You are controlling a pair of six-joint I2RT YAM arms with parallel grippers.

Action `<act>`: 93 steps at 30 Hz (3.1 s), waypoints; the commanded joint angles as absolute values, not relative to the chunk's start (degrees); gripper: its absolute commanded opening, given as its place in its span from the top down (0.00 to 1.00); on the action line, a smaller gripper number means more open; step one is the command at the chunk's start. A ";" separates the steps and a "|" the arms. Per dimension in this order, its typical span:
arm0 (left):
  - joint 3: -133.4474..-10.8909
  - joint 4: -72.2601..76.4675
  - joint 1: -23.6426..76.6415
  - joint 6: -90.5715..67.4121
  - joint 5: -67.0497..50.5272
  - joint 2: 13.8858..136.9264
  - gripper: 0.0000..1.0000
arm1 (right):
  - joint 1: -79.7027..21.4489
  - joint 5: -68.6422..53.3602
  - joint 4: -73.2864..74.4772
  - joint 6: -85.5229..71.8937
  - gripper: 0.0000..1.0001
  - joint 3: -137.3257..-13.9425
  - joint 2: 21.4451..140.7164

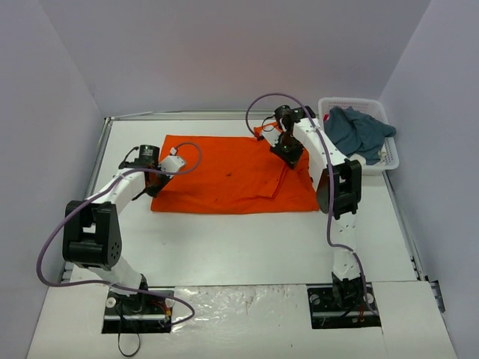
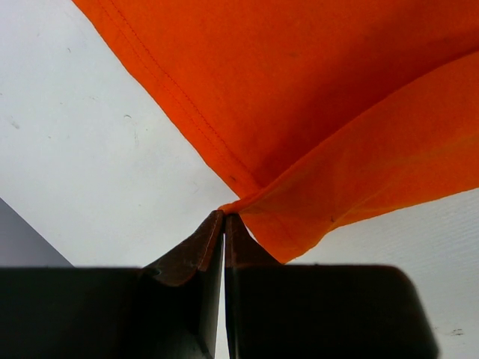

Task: Fold and stack the t-shirts
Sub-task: Fold the flattened tshirt in 1/3 of the way

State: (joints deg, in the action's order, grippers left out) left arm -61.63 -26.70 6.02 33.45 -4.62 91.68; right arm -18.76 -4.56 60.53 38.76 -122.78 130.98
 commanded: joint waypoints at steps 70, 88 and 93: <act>-64.77 -35.15 5.45 32.35 -15.38 99.66 0.98 | -24.42 -9.14 52.56 32.25 0.59 -108.11 120.23; -61.35 -32.43 5.45 30.06 -15.73 102.92 0.98 | -28.13 -10.81 51.86 32.70 0.60 -105.91 125.77; -60.65 -31.99 5.54 29.88 -16.17 102.83 0.98 | -28.13 -10.37 51.77 32.52 0.62 -106.00 127.26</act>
